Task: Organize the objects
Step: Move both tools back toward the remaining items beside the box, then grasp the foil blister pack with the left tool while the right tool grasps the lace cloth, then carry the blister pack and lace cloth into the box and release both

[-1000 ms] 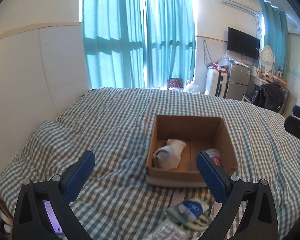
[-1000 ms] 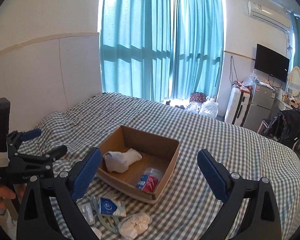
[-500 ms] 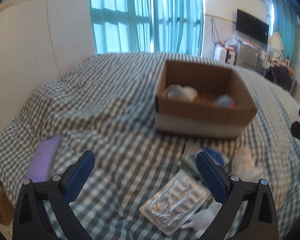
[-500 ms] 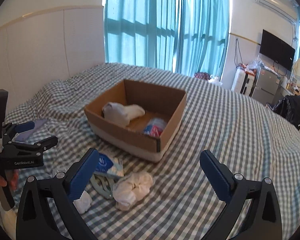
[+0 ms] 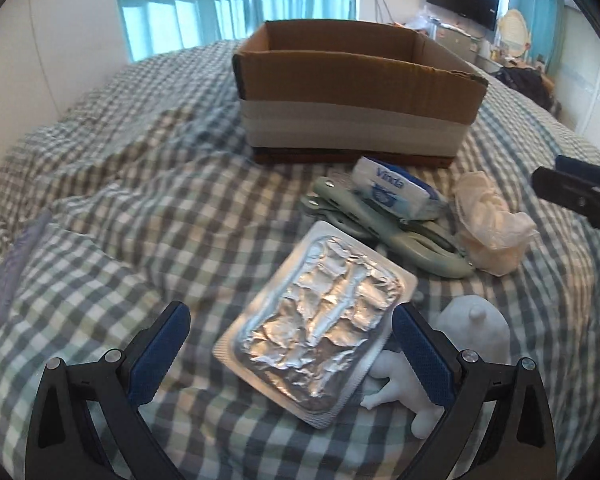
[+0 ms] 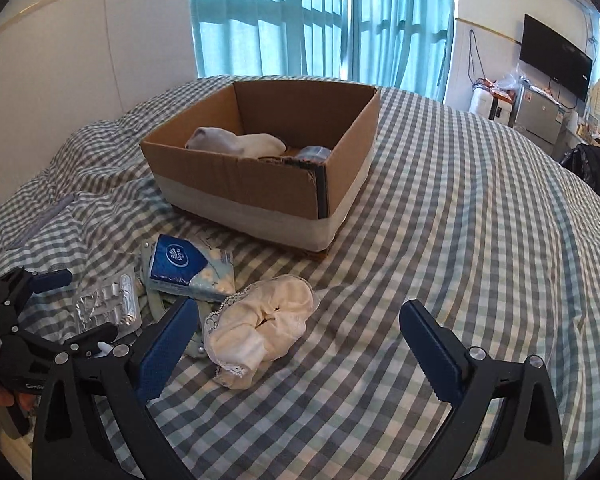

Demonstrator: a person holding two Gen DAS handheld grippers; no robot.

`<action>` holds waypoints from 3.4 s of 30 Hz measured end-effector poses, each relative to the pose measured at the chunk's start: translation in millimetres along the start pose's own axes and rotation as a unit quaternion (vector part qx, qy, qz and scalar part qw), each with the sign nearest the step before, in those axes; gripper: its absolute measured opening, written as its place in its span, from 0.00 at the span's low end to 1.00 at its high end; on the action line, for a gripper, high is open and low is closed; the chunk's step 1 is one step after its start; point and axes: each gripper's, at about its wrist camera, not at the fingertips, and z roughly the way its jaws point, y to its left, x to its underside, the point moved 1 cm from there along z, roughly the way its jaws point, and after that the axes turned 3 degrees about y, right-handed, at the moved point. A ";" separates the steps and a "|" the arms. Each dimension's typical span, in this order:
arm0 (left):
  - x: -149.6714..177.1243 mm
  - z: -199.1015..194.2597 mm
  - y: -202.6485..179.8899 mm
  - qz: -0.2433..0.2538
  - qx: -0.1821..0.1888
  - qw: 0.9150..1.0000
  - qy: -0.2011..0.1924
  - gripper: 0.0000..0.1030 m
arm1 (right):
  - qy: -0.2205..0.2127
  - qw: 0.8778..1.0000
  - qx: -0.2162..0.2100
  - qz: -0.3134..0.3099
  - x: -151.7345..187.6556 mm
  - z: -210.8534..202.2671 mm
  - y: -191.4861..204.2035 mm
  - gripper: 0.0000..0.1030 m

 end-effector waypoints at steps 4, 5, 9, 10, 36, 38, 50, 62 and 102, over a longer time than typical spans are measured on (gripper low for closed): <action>1.5 6.7 3.1 -0.003 0.032 0.999 0.013 1.00 | 0.009 1.000 0.000 -0.003 1.5 6.2 1.7 0.98; 0.4 11.2 6.0 -0.007 0.040 0.999 0.018 1.00 | 0.013 1.000 0.000 -0.004 1.9 8.9 2.2 0.98; -3.4 28.2 11.1 -0.020 0.062 0.997 0.041 1.00 | 0.027 1.000 -0.002 -0.005 2.5 19.4 5.6 0.98; -4.7 31.7 11.6 -0.025 0.065 0.997 0.044 1.00 | 0.029 1.000 -0.002 -0.005 2.4 21.8 6.8 0.98; 5.8 1.4 16.0 -0.031 0.086 0.996 0.025 0.10 | 0.059 0.998 -0.004 -0.020 29.1 26.5 35.3 0.16; 6.3 -2.7 18.9 -0.036 0.081 0.996 0.023 0.09 | 0.057 0.998 -0.003 -0.023 31.1 21.6 38.5 0.16; 0.0 -38.3 19.9 -0.036 0.068 0.997 -0.015 0.08 | 0.037 0.999 -0.009 -0.010 40.6 -14.9 44.0 0.15; -16.7 -75.6 2.3 -0.017 0.070 0.996 -0.056 0.08 | -0.012 0.999 -0.006 -0.029 28.7 -75.6 56.7 0.15; -220.1 -23.7 -10.5 0.027 0.071 0.991 -0.110 0.08 | -0.110 0.992 -0.026 -0.053 -182.3 -22.4 32.3 0.15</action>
